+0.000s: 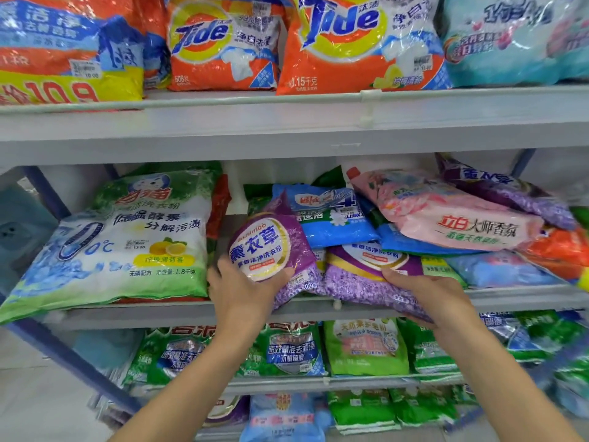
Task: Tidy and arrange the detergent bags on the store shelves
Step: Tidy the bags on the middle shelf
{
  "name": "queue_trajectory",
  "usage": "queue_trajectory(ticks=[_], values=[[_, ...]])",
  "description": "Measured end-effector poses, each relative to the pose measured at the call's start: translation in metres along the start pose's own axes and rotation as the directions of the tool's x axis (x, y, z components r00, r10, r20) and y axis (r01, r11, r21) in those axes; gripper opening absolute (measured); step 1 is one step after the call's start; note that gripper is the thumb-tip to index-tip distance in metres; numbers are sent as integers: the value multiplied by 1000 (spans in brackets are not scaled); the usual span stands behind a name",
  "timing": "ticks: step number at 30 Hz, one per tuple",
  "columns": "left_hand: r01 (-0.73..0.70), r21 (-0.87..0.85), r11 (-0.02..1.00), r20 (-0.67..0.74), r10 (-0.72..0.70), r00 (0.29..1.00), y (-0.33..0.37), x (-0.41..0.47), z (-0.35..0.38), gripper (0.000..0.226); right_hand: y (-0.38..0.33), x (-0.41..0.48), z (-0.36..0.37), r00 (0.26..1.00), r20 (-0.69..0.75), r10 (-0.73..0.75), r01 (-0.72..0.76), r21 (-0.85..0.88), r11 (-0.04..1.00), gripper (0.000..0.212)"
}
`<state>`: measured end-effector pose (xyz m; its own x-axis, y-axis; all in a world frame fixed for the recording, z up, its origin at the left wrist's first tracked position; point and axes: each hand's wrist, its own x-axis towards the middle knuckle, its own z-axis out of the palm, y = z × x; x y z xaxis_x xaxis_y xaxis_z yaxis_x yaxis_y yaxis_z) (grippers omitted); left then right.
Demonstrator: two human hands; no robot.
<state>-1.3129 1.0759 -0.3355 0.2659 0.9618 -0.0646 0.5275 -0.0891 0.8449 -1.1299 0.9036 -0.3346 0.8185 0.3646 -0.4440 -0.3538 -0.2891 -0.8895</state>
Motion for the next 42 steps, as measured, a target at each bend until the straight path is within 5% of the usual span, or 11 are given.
queue_trajectory(ticks=[2, 3, 6, 8, 13, 19, 24, 27, 31, 40, 42], values=[[136, -39, 990, 52, -134, 990, 1, 4, -1, 116, 2, 3, -7, 997, 64, 47, -50, 48, 998, 118], [193, -98, 976, 71, -186, 980, 2, 4, -4, 113, 3, 3, -9, 991, 122, 61, -69, 65, 995, 115], [297, -228, 927, 97, -282, 955, -2, 8, -13, 99, -4, -9, -11, 959, 263, 107, -137, 100, 985, 34], [331, -297, 896, 133, -305, 943, 0, 4, -18, 86, -3, -14, -16, 941, 315, 125, -175, 136, 975, 18], [449, -388, 805, 334, -331, 883, -3, -16, -27, 69, 7, -20, -30, 916, 383, 122, -244, 288, 926, 25], [478, -424, 769, 429, -294, 854, 3, -28, -38, 38, 30, -40, -25, 870, 490, 60, -179, 199, 964, 57], [466, -484, 741, 503, -201, 841, 4, -39, -48, 39, 24, -66, -35, 870, 492, -27, -110, 248, 962, 51], [445, -506, 738, 586, -84, 806, 15, -51, -60, 62, 19, -84, -46, 850, 525, -47, -137, 305, 942, 55], [465, -525, 713, 684, 28, 729, 36, -70, -86, 71, 1, -122, -65, 893, 445, -63, -156, 438, 885, 28], [362, -575, 733, 712, 231, 663, 132, -133, -108, 61, -46, -198, -143, 976, 141, -163, 83, 451, 888, 40], [318, -604, 731, 695, 287, 659, 169, -149, -104, 56, -65, -214, -171, 971, 114, -211, 135, 468, 873, 60]])
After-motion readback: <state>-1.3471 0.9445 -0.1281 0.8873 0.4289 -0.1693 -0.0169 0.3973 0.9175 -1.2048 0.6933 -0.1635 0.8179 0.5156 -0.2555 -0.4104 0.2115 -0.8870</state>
